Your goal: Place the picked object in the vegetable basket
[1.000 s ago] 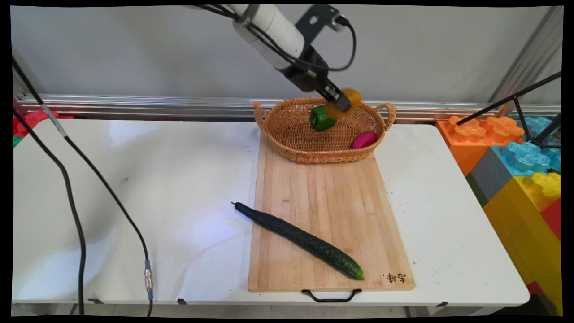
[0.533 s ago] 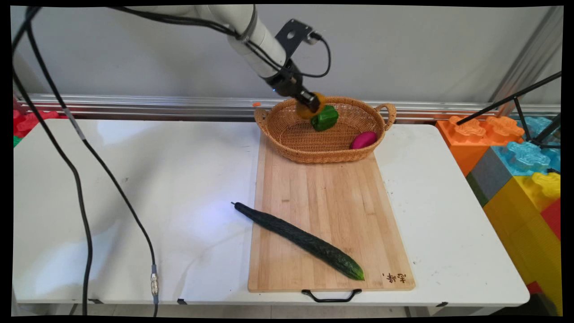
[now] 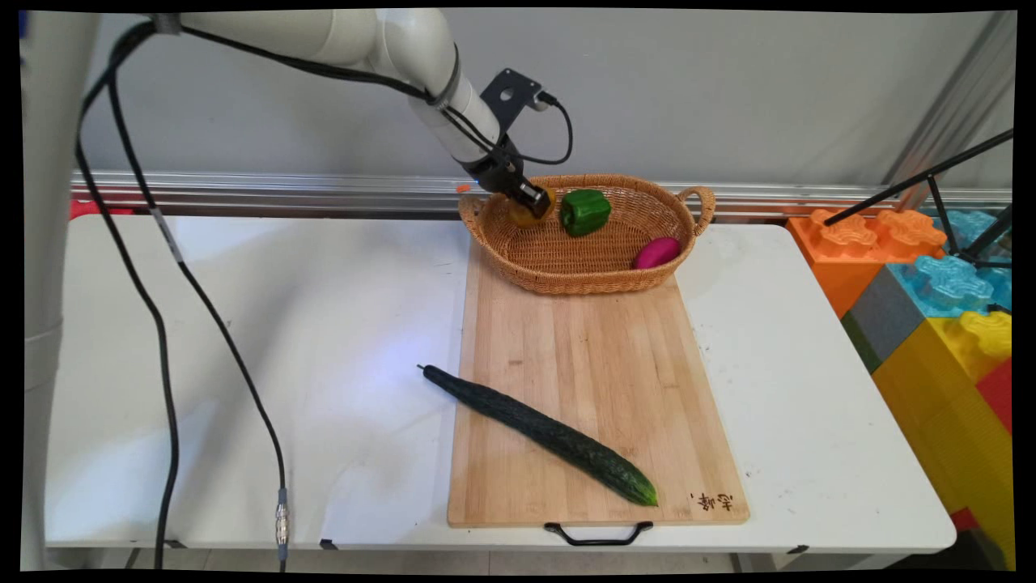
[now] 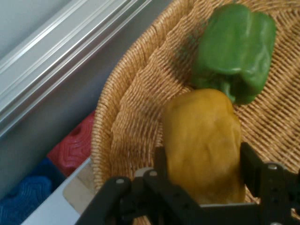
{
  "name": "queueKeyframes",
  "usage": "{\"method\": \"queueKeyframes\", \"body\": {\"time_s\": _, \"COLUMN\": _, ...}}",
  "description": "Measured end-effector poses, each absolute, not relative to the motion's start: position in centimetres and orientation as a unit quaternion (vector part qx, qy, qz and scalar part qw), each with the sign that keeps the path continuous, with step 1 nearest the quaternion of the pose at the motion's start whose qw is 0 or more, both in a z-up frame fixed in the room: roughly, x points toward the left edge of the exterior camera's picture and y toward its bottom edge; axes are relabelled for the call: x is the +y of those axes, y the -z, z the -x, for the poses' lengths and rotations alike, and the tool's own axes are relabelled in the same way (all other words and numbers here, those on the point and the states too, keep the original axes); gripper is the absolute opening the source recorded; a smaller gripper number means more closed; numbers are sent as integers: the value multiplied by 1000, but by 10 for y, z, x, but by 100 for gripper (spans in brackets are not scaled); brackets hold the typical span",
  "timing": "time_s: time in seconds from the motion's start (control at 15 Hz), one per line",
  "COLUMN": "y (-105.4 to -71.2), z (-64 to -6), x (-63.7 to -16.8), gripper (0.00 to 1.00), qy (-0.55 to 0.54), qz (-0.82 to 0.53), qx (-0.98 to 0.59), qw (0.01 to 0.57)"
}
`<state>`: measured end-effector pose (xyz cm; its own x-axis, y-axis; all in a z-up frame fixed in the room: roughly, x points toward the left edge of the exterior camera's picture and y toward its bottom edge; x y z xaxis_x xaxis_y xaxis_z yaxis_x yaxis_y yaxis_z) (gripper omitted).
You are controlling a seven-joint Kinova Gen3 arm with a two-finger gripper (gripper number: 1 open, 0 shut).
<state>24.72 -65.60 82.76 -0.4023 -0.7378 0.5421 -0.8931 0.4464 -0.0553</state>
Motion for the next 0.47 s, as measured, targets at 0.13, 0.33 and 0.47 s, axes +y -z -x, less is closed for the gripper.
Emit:
{"method": "queueKeyframes", "body": {"time_s": 0.13, "y": -821, "z": -247, "x": -660, "gripper": 0, "qy": -170, "qz": -497, "qx": -821, "qw": 226}}
{"method": "queueKeyframes", "body": {"time_s": 0.33, "y": -817, "z": -242, "x": -664, "gripper": 100, "qy": -167, "qz": -487, "qx": -826, "qw": 229}}
{"method": "queueKeyframes", "body": {"time_s": 0.47, "y": -819, "z": -239, "x": -664, "gripper": 100, "qy": -165, "qz": -478, "qx": -831, "qw": 231}}
